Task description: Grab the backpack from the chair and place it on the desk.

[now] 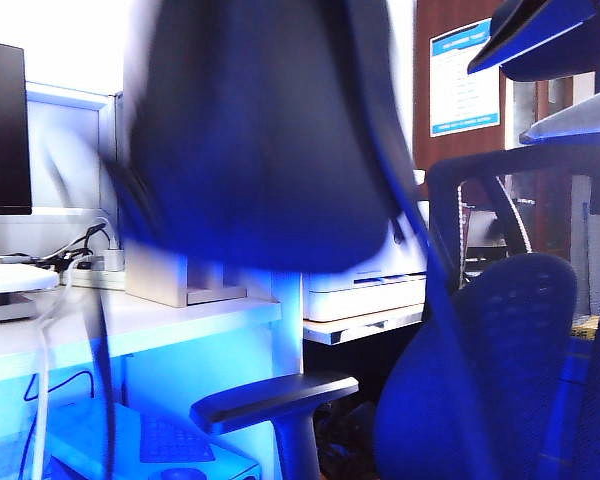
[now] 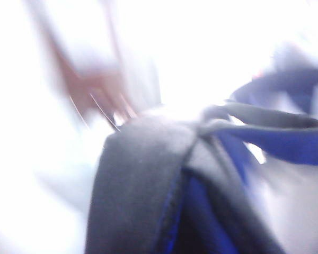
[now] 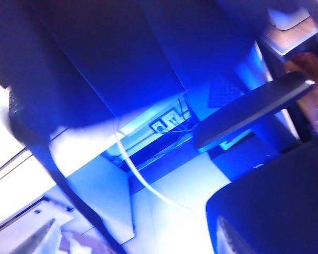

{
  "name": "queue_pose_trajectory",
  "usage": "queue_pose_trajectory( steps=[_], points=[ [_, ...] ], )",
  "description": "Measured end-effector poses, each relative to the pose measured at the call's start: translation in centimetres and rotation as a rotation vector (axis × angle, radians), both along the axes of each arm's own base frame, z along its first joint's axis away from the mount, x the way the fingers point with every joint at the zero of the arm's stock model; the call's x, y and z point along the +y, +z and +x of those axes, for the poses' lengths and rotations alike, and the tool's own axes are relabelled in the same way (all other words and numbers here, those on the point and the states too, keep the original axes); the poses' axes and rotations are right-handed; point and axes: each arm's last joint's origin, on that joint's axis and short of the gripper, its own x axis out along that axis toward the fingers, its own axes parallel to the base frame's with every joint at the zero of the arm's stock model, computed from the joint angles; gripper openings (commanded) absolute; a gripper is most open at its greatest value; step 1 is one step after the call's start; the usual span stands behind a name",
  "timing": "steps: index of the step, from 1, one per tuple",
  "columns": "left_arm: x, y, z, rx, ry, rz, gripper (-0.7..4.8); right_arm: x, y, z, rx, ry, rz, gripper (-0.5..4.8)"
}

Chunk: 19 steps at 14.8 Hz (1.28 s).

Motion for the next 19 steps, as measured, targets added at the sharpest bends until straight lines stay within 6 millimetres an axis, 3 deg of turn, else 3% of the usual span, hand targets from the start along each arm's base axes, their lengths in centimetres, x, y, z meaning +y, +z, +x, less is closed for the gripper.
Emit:
queue_pose_trajectory(
  steps=[1, 3, 6, 9, 12, 13, 14, 15, 19],
  points=[
    [1.8, 2.3, -1.9, -0.105, 0.075, -0.003, -0.05, 0.0, 0.0, 0.0, 0.001, 0.011, 0.003, 3.78],
    [5.4, 3.9, -2.6, -0.083, 0.195, 0.014, -0.05, 0.1, 0.0, -0.1, 0.002, 0.031, 0.009, 3.78],
    [13.1, 3.9, -2.5, 0.051, 0.44, 0.036, -0.05, 0.1, 0.3, 0.0, -0.026, 0.05, 0.02, 3.78],
    [20.5, 4.0, -4.1, 0.044, 0.693, 0.036, -0.05, 0.5, 1.4, -0.1, -0.139, 0.135, 0.063, 3.77],
    [26.7, 2.8, -3.4, -0.019, 0.876, 0.044, 0.05, 0.7, 1.4, -0.2, -0.122, 0.151, 0.074, 3.77],
    [29.0, 1.6, -2.8, 0.015, 0.974, 0.023, 1.55, 0.8, 1.3, -0.2, -0.103, 0.152, 0.079, 3.76],
    [30.6, 0.5, -2.4, 0.053, 1.073, -0.006, 4.09, 0.8, 1.3, -0.2, -0.089, 0.152, 0.079, 3.63],
    [31.5, 0.2, -2.6, 0.09, 1.171, -0.032, 4.79, 0.9, 1.4, -0.2, -0.085, 0.155, 0.08, 3.63],
    [33.4, -1.0, -4.4, 0.288, 1.611, -0.102, 4.79, 1.0, 3.0, -0.2, -0.102, 0.161, 0.09, 3.59]
  ],
)
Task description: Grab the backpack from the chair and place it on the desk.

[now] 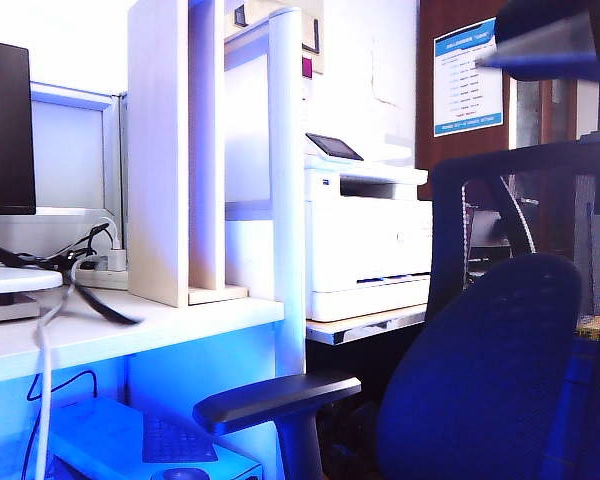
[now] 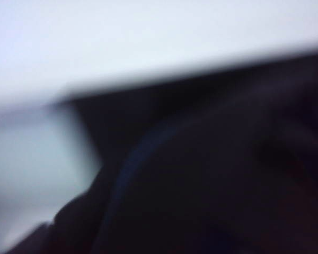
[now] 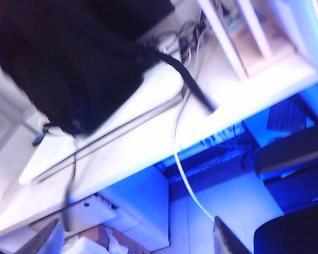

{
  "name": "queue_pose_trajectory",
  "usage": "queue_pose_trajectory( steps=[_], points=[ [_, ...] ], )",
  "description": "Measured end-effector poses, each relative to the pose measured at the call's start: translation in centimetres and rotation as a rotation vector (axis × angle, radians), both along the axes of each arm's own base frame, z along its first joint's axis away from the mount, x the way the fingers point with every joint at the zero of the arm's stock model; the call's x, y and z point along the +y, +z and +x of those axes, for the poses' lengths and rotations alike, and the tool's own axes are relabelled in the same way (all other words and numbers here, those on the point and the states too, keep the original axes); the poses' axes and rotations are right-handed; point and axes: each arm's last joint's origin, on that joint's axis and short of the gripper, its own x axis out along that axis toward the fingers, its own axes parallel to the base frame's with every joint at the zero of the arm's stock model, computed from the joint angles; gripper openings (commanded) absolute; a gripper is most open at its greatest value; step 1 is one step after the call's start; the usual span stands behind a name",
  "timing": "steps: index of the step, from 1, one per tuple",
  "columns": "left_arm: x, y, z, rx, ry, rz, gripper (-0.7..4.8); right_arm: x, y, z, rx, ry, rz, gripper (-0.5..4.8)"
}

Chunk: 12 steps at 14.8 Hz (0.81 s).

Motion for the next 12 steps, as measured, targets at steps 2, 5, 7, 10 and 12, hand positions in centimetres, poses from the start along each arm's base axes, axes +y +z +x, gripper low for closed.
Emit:
queue_pose_trajectory(
  steps=[2, 5, 7, 10, 12],
  points=[
    [2.1, -1.0, -1.8, 0.068, 0.186, -0.048, 4.79, 0.0, 0.1, 0.0, 0.004, 0.0, -0.001, 3.58],
    [2.3, -0.3, -3.2, 0.083, 0.291, -0.025, 4.79, 0.0, 0.0, 0.0, 0.02, 0.003, -0.006, 3.55],
    [1.4, 0.2, -4.5, 0.122, 0.267, -0.054, 4.79, 0.0, 0.0, 0.0, 0.021, 0.002, -0.006, 3.55],
    [-1.2, 1.4, -4.3, 0.003, -0.132, -0.146, 4.79, 0.0, -0.1, -0.1, 0.027, 0.003, -0.008, 3.55],
    [-4.2, 2.9, -3.8, -0.095, -0.517, -0.187, 4.79, 0.0, -0.1, 0.0, 0.01, 0.005, -0.02, 3.55]
  ],
)
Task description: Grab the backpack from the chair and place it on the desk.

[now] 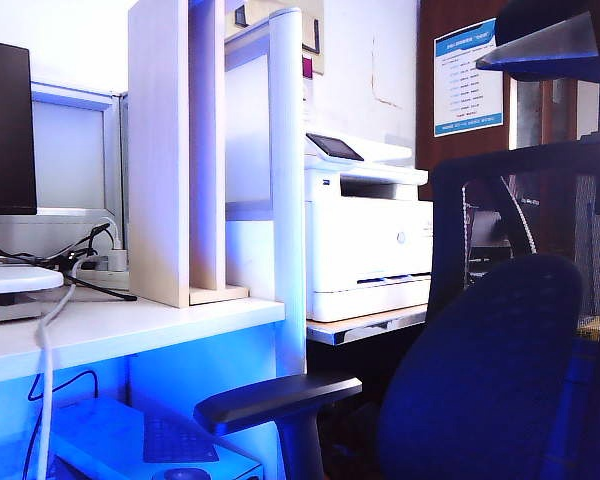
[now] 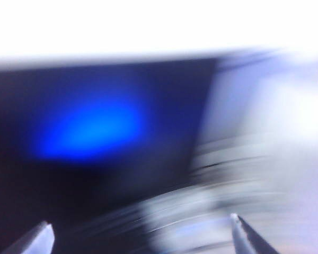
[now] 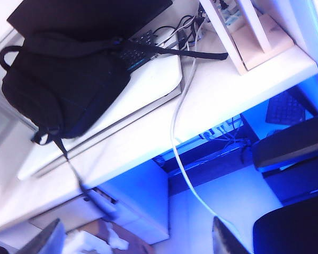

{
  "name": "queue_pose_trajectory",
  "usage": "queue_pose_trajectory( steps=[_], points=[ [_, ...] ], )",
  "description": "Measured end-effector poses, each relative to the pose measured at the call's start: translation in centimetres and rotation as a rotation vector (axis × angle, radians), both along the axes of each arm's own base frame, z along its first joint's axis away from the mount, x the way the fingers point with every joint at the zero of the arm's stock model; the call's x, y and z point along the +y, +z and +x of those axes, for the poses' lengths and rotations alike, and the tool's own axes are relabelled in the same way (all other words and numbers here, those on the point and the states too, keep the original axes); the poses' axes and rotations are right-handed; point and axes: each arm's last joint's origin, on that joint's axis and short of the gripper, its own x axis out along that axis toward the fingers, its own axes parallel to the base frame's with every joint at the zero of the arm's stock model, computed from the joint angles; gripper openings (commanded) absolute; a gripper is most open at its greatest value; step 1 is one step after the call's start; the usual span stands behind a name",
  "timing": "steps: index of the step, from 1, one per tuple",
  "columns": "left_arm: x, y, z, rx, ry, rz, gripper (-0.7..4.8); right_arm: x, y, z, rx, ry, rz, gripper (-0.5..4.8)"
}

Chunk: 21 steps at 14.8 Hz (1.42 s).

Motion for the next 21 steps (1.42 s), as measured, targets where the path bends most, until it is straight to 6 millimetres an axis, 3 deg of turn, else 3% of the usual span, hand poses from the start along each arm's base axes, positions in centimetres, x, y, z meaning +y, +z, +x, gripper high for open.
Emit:
queue_pose_trajectory(
  steps=[2, 4, 5, 6, 9, 10, 12, 15, 16, 17, 19, 20, 21],
  points=[
    [-7.7, 3.5, -0.4, -0.16, -0.456, 0.043, 4.7, -0.2, 0.1, 0.1, -0.052, -0.047, -0.041, 3.55],
    [-13.1, 5.3, -2.1, -0.218, -0.696, 0.088, 4.66, -0.7, 0.4, 0.4, -0.105, -0.106, -0.046, 3.55],
    [-17.0, 6.2, -3.5, -0.259, -0.865, 0.104, 4.65, -1.5, 0.8, 0.7, -0.131, -0.155, -0.043, 3.55],
    [-19.2, 6.4, -4.7, -0.264, -0.956, 0.114, 4.64, -2.5, 1.1, 0.9, -0.142, -0.213, -0.046, 3.55],
    [-21.8, 5.5, -9.0, -0.136, -0.912, 0.203, 4.53, -5.1, 1.8, 0.5, -0.21, -0.373, -0.077, 3.55],
    [-21.8, 5.3, -9.6, -0.111, -0.898, 0.208, 4.23, -5.4, 2.0, 0.3, -0.223, -0.389, -0.08, 3.55],
    [-21.4, 3.9, -12.2, -0.006, -0.833, 0.22, 4.21, -5.6, 2.6, -0.8, -0.268, -0.408, -0.086, 3.55],
    [-20.8, 1.3, -17.4, -0.011, -0.762, 0.25, 4.0, -5.6, 3.0, -2.6, -0.325, -0.412, -0.136, 3.54],
    [-20.3, -2.0, -20.8, -0.056, -0.68, 0.262, 4.0, -5.7, 2.8, -4.1, -0.311, -0.45, -0.184, 3.54],
    [-20.2, -3.2, -21.1, -0.067, -0.675, 0.249, 3.98, -5.7, 2.6, -4.4, -0.31, -0.452, -0.201, 3.54],
    [-20.0, -9.6, -22.1, -0.03, -0.637, 0.175, 3.93, -5.8, 2.1, -5.2, -0.312, -0.489, -0.289, 3.55],
    [-20.1, -13.0, -21.3, -0.046, -0.622, 0.136, 3.55, -5.9, 1.2, -4.9, -0.304, -0.504, -0.345, 3.54],
    [-20.2, -17.2, -18.8, -0.02, -0.61, 0.1, 3.33, -6.0, -1.3, -4.3, -0.269, -0.504, -0.393, 3.54]
  ],
)
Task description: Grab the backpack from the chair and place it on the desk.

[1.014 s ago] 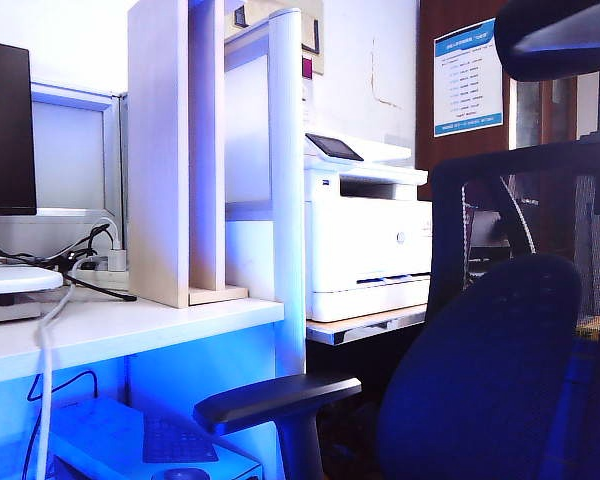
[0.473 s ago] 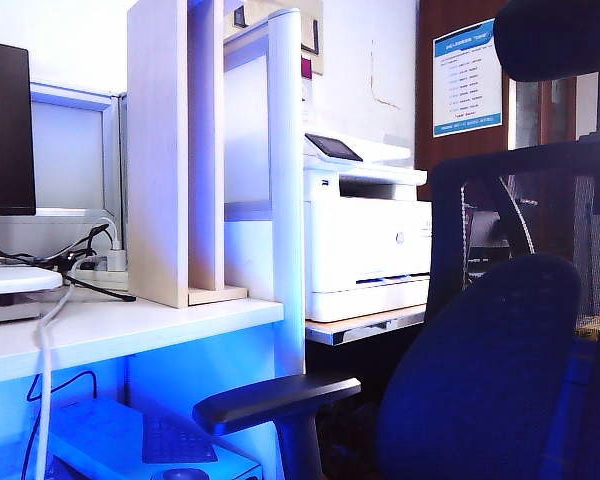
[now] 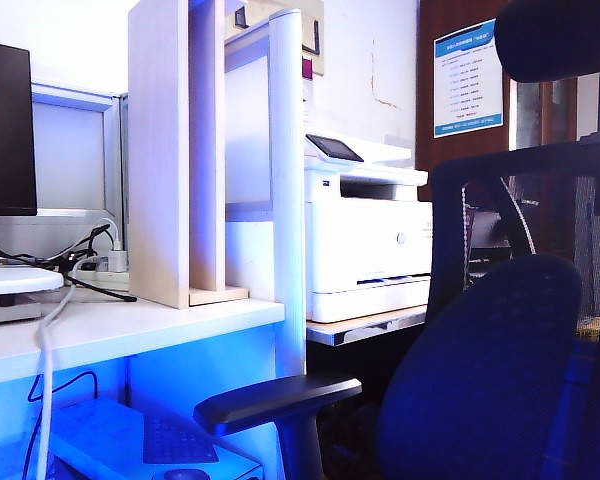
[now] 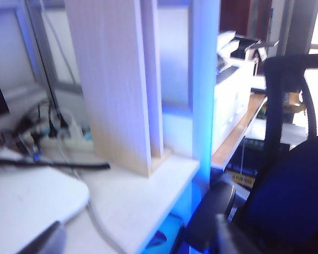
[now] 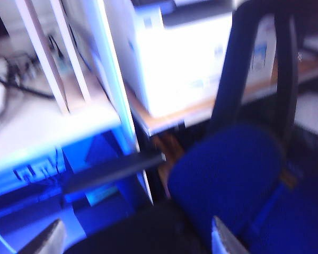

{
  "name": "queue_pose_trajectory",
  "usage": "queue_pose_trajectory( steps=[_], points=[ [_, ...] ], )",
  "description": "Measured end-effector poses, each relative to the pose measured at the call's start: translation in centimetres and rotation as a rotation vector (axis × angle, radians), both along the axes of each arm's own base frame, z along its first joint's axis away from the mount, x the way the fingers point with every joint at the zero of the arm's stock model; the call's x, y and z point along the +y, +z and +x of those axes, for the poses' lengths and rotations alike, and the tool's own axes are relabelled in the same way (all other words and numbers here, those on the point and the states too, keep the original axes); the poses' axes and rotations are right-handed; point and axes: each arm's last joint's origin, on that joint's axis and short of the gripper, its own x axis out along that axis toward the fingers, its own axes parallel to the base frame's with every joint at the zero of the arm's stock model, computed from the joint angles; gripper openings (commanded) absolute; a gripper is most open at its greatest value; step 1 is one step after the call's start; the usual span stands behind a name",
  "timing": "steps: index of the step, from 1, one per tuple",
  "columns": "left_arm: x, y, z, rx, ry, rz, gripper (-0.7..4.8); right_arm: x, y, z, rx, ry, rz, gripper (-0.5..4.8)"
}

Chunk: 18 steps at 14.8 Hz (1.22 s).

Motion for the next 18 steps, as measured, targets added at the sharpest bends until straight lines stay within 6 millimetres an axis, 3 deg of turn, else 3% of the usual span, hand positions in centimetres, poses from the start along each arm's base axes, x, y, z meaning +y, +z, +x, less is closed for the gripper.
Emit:
queue_pose_trajectory(
  steps=[4, 10, 13, 14, 16, 17, 18],
  points=[
    [-0.1, -4.9, 2.5, 0.077, 0.026, -0.069, 3.32, 0.0, -2.9, 0.2, 0.054, -0.001, 0.0, 3.54],
    [0.1, -8.6, 0.9, 0.005, 0.058, -0.111, 3.02, -0.1, -4.4, -1.5, -0.036, -0.039, -0.008, 3.54],
    [0.3, -10.0, 1.5, 0.046, 0.142, -0.154, 2.09, -0.1, -7.2, -2.3, -0.03, -0.073, 0.025, 3.27],
    [0.3, -11.5, 2.1, 0.092, 0.175, -0.164, 2.09, -0.1, -9.3, -2.3, 0.026, -0.086, 0.063, 3.21],
    [0.3, -13.8, 2.7, 0.167, 0.186, -0.18, 1.62, -0.1, -10.4, -2.3, 0.069, -0.097, 0.098, 2.96],
    [0.2, -14.5, 2.9, 0.192, 0.19, -0.177, 1.23, -0.1, -10.4, -2.3, 0.073, -0.097, 0.098, 2.63],
    [0.2, -15.2, 3.0, 0.214, 0.193, -0.176, 0.49, -0.1, -10.5, -2.3, 0.08, -0.098, 0.097, 1.84]
  ],
)
